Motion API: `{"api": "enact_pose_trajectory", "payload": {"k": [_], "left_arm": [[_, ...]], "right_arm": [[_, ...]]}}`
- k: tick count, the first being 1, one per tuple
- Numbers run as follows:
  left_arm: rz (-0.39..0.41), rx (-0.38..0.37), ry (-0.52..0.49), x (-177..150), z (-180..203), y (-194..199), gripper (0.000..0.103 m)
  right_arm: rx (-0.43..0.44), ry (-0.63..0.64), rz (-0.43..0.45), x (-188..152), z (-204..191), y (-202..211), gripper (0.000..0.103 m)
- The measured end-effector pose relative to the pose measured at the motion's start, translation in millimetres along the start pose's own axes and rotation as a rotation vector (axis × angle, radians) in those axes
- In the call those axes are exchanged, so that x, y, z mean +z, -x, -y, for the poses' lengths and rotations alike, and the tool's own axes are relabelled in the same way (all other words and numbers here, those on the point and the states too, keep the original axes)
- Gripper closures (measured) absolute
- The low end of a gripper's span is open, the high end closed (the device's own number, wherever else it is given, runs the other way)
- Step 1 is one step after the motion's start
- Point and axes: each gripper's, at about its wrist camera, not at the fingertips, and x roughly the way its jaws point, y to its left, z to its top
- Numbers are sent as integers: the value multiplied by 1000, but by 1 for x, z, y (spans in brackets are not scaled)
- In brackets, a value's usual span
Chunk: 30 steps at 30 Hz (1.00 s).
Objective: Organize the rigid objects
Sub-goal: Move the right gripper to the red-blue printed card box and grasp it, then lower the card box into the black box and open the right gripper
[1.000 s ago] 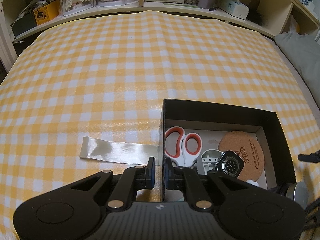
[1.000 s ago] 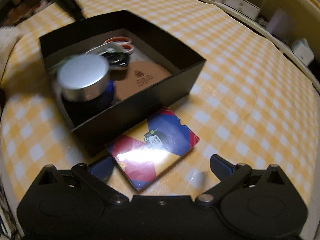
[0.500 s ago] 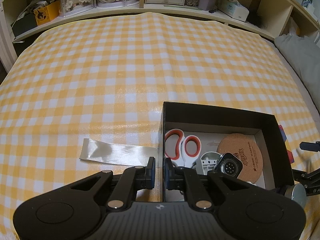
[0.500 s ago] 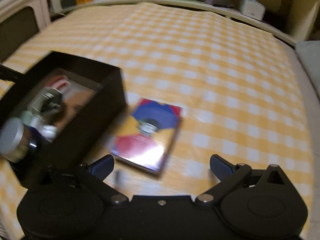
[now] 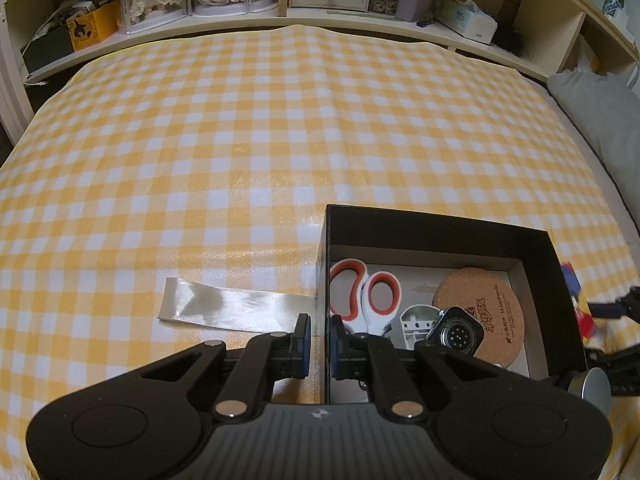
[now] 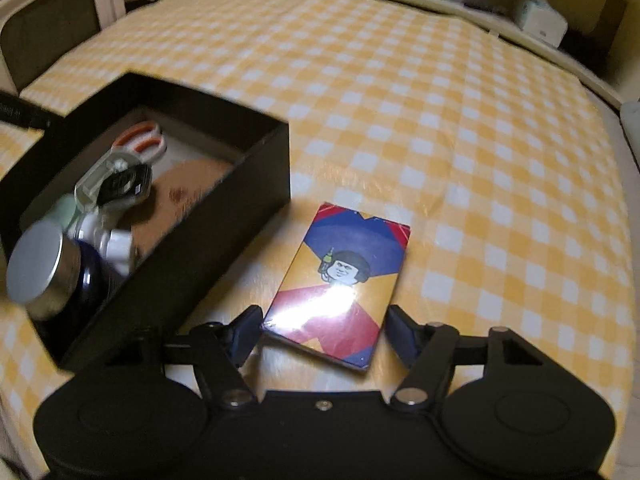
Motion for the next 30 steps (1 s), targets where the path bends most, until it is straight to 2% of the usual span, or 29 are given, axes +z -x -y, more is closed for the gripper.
{"api": "enact_pose_trajectory", "payload": {"k": [3, 6, 12, 15, 22, 26, 30], "left_arm": [[0, 2, -2, 1, -2, 0, 92], [0, 1, 0, 0, 0, 0, 93], [0, 2, -1, 1, -2, 0, 93], [1, 1, 0, 1, -2, 0, 93], [-1, 1, -1, 2, -2, 2, 93], [0, 2, -2, 2, -3, 2, 93], [0, 2, -3, 3, -3, 3, 93]], "right_arm": [[33, -7, -79, -4, -2, 6, 34], [62, -35, -122, -9, -6, 13, 34], [56, -263, -79, -4, 9, 11, 34], [42, -334, -63, -3, 14, 5, 34], [-20, -254, -62, 3, 1, 1, 40], [-34, -262, -72, 5, 2, 0, 42], [-68, -295, -41, 5, 8, 6, 42]]}}
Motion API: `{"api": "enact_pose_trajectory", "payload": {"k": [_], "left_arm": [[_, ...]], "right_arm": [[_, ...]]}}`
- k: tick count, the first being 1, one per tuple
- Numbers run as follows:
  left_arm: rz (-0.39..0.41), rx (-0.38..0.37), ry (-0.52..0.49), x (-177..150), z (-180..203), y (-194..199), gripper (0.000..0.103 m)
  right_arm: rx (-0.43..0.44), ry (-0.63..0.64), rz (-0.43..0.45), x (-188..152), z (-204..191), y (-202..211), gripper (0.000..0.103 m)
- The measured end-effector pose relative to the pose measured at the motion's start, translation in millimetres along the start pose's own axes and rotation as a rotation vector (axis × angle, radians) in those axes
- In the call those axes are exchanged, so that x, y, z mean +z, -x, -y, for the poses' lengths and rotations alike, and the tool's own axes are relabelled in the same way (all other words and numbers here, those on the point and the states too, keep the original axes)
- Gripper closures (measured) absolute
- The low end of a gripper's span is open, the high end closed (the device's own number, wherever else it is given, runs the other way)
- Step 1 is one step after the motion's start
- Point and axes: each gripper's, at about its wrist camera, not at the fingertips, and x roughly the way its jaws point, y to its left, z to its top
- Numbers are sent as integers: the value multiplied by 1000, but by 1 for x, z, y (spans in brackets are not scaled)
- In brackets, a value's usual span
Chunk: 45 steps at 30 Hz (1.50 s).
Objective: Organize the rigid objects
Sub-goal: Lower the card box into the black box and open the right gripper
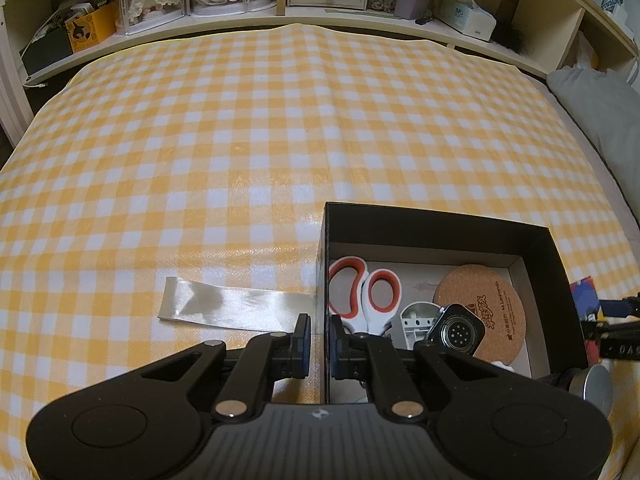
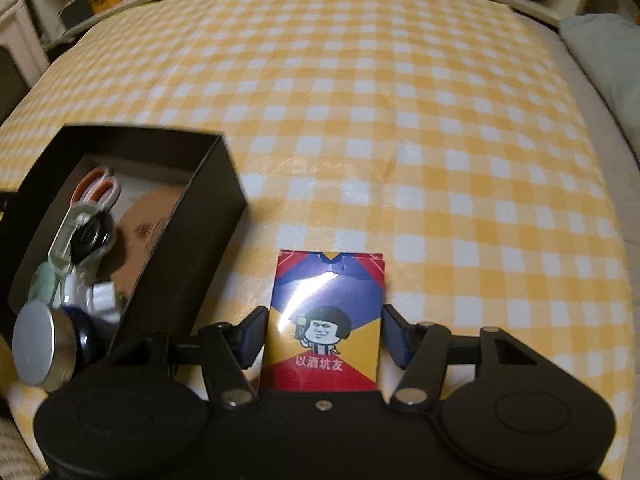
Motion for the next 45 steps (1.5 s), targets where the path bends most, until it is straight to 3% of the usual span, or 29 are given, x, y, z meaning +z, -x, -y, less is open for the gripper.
{"api": "enact_pose_trajectory", "payload": {"k": [10, 19, 25, 31, 37, 41, 45], "left_arm": [[0, 0, 1, -1, 3, -1, 93], [1, -1, 3, 4, -6, -1, 99], [12, 13, -12, 6, -8, -2, 100], [17, 26, -23, 13, -6, -9, 100], [20, 38, -40, 2, 25, -9, 101], [21, 42, -48, 1, 31, -10, 101], [21, 42, -49, 0, 32, -10, 101]], "right_arm": [[28, -101, 65, 11, 15, 29, 42], [134, -198, 218, 36, -7, 84, 42], [181, -280, 147, 51, -39, 65, 42], [145, -259, 103, 56, -67, 52, 42], [98, -240, 51, 59, -79, 38, 42], [34, -192, 54, 62, -88, 35, 42], [37, -193, 46, 64, -89, 36, 42]]}}
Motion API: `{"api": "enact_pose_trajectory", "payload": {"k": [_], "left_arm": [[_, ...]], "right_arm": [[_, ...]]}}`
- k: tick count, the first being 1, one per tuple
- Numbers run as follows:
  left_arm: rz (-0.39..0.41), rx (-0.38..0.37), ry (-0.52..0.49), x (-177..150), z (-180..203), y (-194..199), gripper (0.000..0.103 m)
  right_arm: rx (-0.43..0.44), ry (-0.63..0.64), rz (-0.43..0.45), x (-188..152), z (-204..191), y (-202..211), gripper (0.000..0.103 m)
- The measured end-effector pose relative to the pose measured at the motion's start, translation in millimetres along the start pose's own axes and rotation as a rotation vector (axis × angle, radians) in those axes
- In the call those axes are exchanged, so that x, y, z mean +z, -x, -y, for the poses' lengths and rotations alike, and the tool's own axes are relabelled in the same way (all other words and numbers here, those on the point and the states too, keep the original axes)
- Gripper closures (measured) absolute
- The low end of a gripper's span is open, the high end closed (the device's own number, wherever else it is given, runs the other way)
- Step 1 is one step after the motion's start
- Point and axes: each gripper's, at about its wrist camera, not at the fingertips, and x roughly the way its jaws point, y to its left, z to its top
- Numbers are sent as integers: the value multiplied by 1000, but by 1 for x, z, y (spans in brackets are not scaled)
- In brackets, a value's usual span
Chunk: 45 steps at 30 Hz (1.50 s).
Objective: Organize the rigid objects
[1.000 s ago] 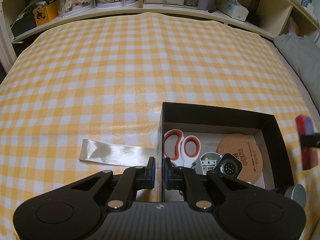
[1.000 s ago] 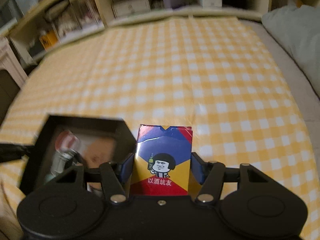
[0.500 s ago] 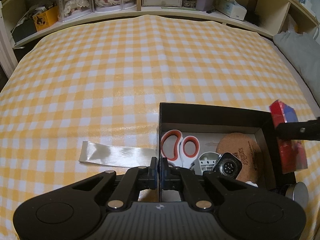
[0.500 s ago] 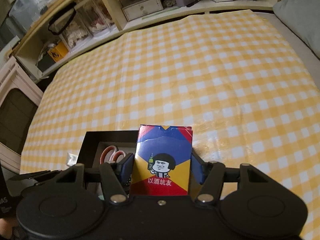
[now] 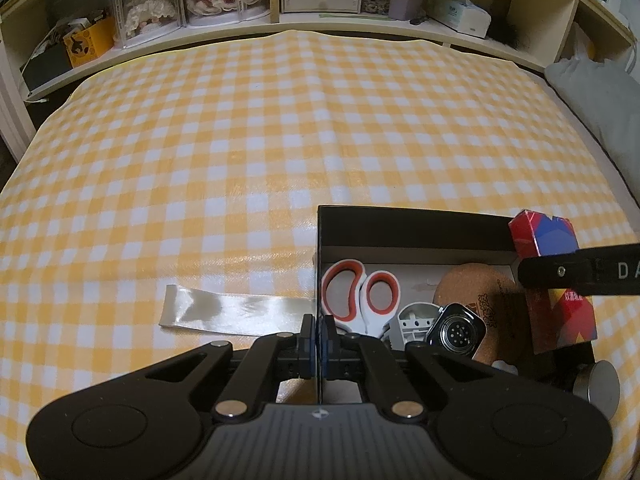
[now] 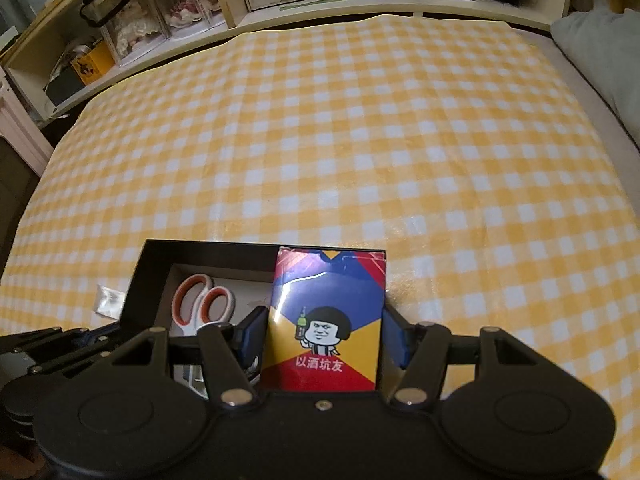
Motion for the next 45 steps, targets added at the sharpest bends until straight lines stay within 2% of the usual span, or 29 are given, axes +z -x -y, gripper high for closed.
{"api": "enact_pose_trajectory", "payload": {"k": [8, 27, 40, 45], "left_arm": [[0, -1, 0, 0, 0, 0, 100], [2, -2, -1, 1, 1, 1, 100], [4, -5, 1, 1, 0, 2, 100], [34, 1, 4, -3, 1, 18, 97]], "right_arm": [[-6, -18, -23, 5, -6, -11, 38], [-6, 32, -2, -6, 0, 12, 33], [34, 32, 70, -21, 3, 52, 27], [53, 24, 124, -29, 7, 69, 25]]}}
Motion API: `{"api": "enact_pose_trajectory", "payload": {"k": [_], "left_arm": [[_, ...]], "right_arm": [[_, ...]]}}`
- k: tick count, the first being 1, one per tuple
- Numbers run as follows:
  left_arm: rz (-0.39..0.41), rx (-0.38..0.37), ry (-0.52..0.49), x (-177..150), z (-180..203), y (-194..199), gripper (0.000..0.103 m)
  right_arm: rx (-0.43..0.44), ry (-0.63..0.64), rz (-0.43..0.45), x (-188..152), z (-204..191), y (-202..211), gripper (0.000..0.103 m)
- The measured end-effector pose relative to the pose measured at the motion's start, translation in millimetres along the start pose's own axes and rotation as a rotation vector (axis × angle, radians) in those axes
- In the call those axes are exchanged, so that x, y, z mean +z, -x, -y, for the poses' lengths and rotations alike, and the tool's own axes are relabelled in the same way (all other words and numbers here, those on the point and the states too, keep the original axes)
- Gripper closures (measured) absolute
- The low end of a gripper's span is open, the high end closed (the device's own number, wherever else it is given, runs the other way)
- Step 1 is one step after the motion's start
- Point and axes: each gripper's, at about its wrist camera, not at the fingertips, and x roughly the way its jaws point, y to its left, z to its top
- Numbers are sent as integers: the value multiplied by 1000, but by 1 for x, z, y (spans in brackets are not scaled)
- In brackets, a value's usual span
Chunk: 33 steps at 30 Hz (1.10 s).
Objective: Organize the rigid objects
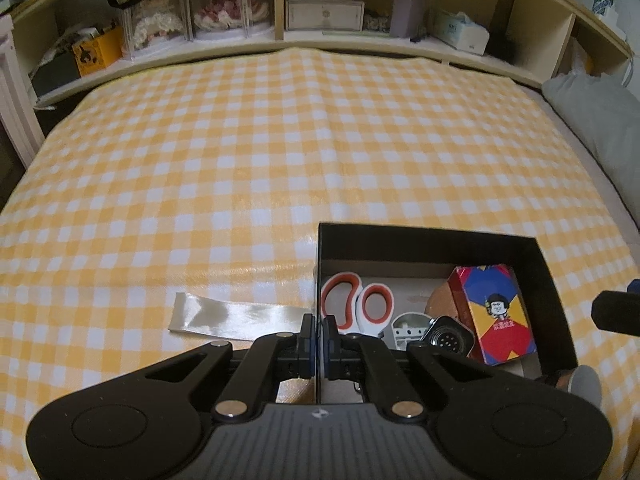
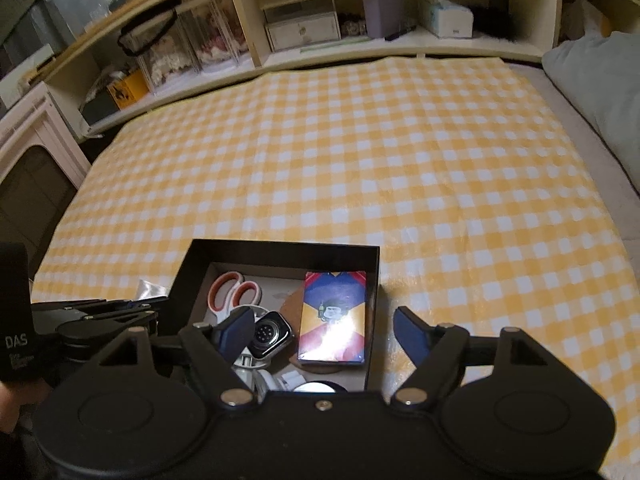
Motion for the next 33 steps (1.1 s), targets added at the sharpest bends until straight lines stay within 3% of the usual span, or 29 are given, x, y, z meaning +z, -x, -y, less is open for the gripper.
{"api": "enact_pose_trajectory", "payload": {"k": [5, 7, 11, 18, 21, 23, 33], "left_arm": [[46, -6, 1, -4, 4, 27, 81], [66, -17, 4, -5, 9, 39, 69], [111, -24, 2, -18, 20, 68, 59], [199, 2, 22, -45, 33, 118, 24], [239, 7, 25, -54, 38, 135, 16], [253, 6, 28, -61, 41, 146, 15], [308, 16, 55, -82, 45, 174, 3]], "right_arm": [[8, 3, 58, -9, 4, 19, 24], [16, 0, 76, -12, 7, 25, 24], [23, 2, 109, -20, 12, 38, 24], [33, 38, 164, -37, 15, 60, 22], [28, 59, 192, -45, 14, 71, 22], [21, 76, 213, -50, 12, 78, 14], [-13, 115, 299, -80, 17, 108, 11]]}}
